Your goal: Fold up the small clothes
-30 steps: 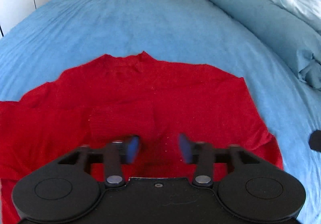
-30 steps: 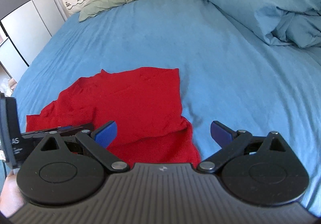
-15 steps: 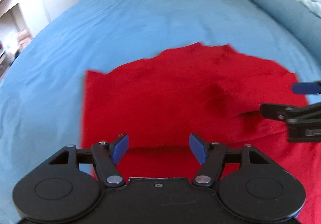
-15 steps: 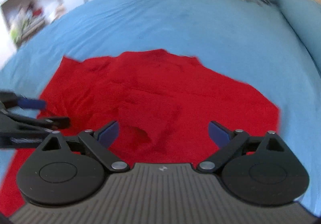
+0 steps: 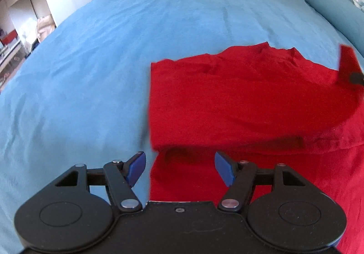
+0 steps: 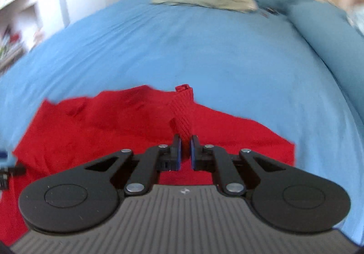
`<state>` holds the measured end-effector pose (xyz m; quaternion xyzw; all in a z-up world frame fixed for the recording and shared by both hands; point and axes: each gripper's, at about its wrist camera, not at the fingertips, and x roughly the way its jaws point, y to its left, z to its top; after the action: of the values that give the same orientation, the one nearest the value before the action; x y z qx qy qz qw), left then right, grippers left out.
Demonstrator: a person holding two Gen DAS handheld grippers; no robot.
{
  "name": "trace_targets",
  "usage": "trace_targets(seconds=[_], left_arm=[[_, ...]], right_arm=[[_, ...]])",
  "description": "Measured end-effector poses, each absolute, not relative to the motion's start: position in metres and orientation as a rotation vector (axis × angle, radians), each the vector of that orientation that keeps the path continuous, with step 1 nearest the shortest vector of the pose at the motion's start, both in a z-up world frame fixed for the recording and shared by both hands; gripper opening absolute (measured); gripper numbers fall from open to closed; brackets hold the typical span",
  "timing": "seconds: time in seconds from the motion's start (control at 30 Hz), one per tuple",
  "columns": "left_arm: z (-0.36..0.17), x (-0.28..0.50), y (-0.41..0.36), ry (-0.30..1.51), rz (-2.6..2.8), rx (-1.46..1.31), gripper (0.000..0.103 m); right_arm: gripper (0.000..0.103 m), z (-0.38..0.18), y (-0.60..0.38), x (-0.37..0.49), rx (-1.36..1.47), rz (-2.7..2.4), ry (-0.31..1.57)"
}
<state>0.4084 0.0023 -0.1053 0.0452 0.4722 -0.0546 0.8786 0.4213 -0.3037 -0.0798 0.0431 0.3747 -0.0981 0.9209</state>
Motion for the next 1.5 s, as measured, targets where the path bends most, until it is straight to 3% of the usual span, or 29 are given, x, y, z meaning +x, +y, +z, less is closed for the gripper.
trace_targets(seconds=[0.07, 0.13, 0.17, 0.37, 0.57, 0.73, 1.0, 1.07, 1.13, 1.17, 1.5], left_arm=[[-0.110, 0.409, -0.001, 0.999, -0.114, 0.082, 0.072], [-0.114, 0.411, -0.003, 1.011, -0.110, 0.086, 0.072], [-0.115, 0.412, -0.004, 1.015, -0.110, 0.086, 0.072], [-0.120, 0.416, -0.002, 1.019, -0.104, 0.096, 0.072], [-0.120, 0.419, 0.003, 1.018, -0.083, 0.080, 0.072], [-0.121, 0.417, 0.004, 1.028, -0.084, 0.086, 0.072], [-0.126, 0.413, 0.008, 1.035, -0.083, 0.092, 0.072], [-0.126, 0.413, 0.010, 1.029, -0.082, 0.096, 0.072], [-0.127, 0.415, 0.010, 1.018, -0.078, 0.111, 0.072], [-0.127, 0.417, 0.010, 1.011, -0.074, 0.121, 0.072], [-0.131, 0.438, 0.018, 0.963, 0.022, 0.116, 0.068]], right_arm=[[0.033, -0.096, -0.324, 0.407, 0.196, -0.241, 0.772], [0.079, -0.117, -0.341, 0.393, 0.295, -0.298, 0.801], [0.085, -0.125, -0.345, 0.384, 0.335, -0.336, 0.814], [0.088, -0.139, -0.346, 0.358, 0.446, -0.332, 0.815], [0.089, -0.134, -0.345, 0.384, 0.504, -0.385, 0.798], [0.077, -0.141, -0.332, 0.390, 0.369, -0.456, 0.875], [0.074, -0.138, -0.328, 0.367, 0.437, -0.494, 0.837], [0.057, -0.137, -0.331, 0.369, 0.461, -0.490, 0.815], [0.028, -0.136, -0.336, 0.376, 0.464, -0.495, 0.818], [0.023, -0.134, -0.340, 0.378, 0.470, -0.496, 0.817], [0.021, -0.095, -0.378, 0.381, 0.359, -0.565, 0.638]])
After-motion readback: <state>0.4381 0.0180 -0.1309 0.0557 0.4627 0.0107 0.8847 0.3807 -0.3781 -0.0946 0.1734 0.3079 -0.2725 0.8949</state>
